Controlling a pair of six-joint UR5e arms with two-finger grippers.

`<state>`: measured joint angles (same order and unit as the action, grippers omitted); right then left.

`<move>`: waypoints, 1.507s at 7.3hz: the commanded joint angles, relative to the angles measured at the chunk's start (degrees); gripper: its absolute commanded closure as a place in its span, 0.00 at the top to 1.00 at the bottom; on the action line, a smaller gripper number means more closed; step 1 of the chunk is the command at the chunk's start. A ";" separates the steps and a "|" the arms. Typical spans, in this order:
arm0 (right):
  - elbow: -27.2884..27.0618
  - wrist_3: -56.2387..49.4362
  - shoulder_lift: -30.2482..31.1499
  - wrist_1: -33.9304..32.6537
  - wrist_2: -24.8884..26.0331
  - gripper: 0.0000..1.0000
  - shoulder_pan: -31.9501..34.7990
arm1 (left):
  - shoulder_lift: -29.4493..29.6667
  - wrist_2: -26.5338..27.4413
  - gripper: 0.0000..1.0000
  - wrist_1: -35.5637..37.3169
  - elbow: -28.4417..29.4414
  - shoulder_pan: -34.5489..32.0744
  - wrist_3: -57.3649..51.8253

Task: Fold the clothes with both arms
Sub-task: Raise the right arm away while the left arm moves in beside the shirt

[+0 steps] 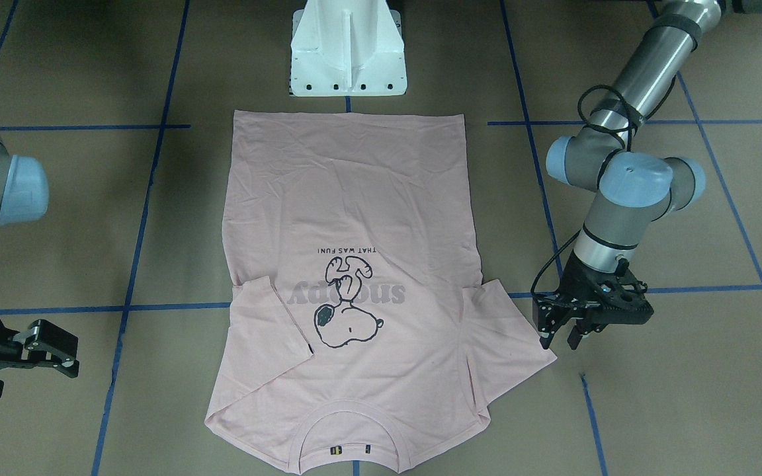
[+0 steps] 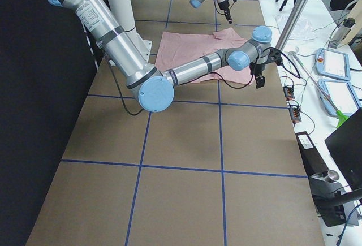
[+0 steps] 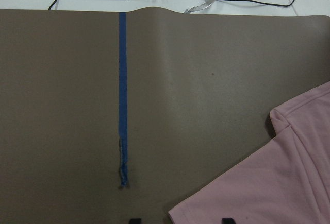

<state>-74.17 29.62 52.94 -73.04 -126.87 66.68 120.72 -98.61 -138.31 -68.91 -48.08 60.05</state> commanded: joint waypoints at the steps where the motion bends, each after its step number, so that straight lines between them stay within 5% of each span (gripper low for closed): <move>1: -0.62 0.00 0.58 0.00 0.05 1.00 0.03 | 2.14 0.88 0.55 -3.80 6.31 0.80 0.33; 4: -1.07 0.09 1.11 0.09 0.13 1.00 0.03 | 2.24 0.88 0.49 -3.81 6.94 0.80 0.15; 5: -1.33 0.18 1.28 0.09 0.14 1.00 0.03 | 2.24 0.88 0.36 -3.90 6.94 0.88 0.07; 6: -1.42 0.18 1.29 0.00 0.14 1.00 0.03 | 2.24 0.79 0.00 -4.16 6.86 0.88 -0.37; 8: -1.42 0.18 1.37 0.00 0.14 1.00 0.03 | 2.07 0.79 0.00 -4.25 6.24 0.88 -1.86; 11: -1.77 0.18 1.55 0.00 0.14 1.00 0.03 | 1.45 0.35 0.00 0.38 -2.00 0.53 -4.68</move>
<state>-75.75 29.80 54.37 -72.98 -126.74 66.71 122.27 -98.15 -140.50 -67.78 -47.53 55.55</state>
